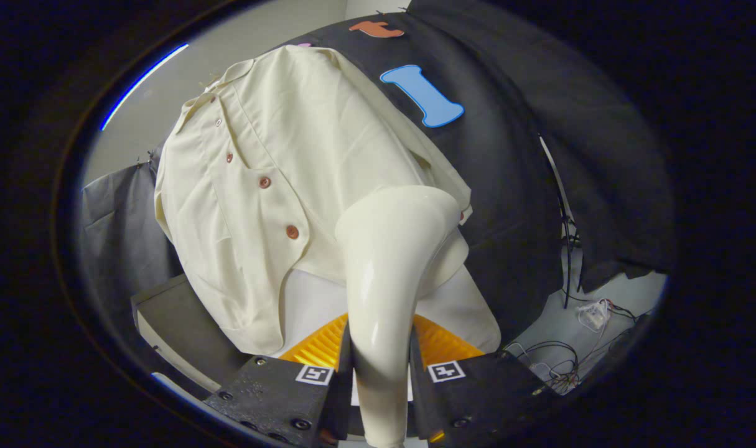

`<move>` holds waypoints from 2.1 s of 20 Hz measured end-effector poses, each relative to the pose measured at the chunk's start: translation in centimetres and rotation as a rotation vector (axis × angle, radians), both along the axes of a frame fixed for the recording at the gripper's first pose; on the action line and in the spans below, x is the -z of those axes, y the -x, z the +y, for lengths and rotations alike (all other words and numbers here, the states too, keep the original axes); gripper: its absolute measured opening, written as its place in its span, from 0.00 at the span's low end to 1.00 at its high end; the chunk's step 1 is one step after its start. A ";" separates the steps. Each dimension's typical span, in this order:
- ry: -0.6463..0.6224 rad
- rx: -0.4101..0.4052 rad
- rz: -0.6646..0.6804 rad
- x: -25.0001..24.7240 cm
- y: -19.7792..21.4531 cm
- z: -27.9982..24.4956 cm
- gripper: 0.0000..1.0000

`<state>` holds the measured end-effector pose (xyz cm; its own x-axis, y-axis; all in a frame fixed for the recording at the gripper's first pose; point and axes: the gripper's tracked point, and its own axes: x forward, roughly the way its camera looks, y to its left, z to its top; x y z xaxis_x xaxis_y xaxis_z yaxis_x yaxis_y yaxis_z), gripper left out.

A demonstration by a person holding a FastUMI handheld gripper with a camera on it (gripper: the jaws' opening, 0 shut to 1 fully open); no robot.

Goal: Iron the clothes twice with a garment steamer, once on the left side and once on the right side.

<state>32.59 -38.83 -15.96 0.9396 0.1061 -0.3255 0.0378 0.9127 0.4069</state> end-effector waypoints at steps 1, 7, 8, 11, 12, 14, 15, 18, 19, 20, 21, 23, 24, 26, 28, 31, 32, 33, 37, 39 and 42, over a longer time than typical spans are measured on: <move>-0.005 0.001 0.009 0.7 0.5 -0.2 0.41; 0.001 0.018 0.044 2.1 2.1 -0.7 0.41; -0.001 0.022 0.040 1.7 2.5 -0.7 0.41; -0.022 0.046 0.010 -0.2 3.7 -0.5 0.41; -0.025 0.052 0.004 -0.8 4.3 -0.2 0.41; -0.011 0.066 -0.011 -2.4 5.5 0.5 0.41; 0.001 0.073 -0.020 -3.3 6.2 0.9 0.41; 0.055 0.118 -0.076 -6.8 8.2 1.9 0.41; 0.065 0.119 -0.089 -8.1 9.0 2.8 0.41; 0.078 0.119 -0.102 -9.3 9.6 3.5 0.40; 0.099 0.118 -0.115 -10.5 10.3 4.2 0.40; 0.123 0.113 -0.146 -13.3 12.0 6.0 0.40; 0.125 0.110 -0.170 -15.1 12.7 7.1 0.41; 0.120 0.103 -0.203 -18.0 13.7 9.4 0.40; 0.119 0.098 -0.242 -20.9 14.5 11.8 0.40; 0.127 0.056 -0.304 -25.3 15.8 15.9 0.40; 0.133 0.048 -0.326 -26.5 16.0 17.1 0.40; 0.139 0.039 -0.340 -27.5 16.5 18.2 0.40; 0.181 -0.006 -0.412 -31.3 18.5 23.2 0.40; 0.218 -0.032 -0.429 -32.1 19.7 25.9 0.40; 0.279 -0.030 -0.419 -32.3 21.3 29.2 0.40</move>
<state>11.33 -9.62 16.35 0.9934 0.0976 0.0597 -0.1043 0.9870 0.1223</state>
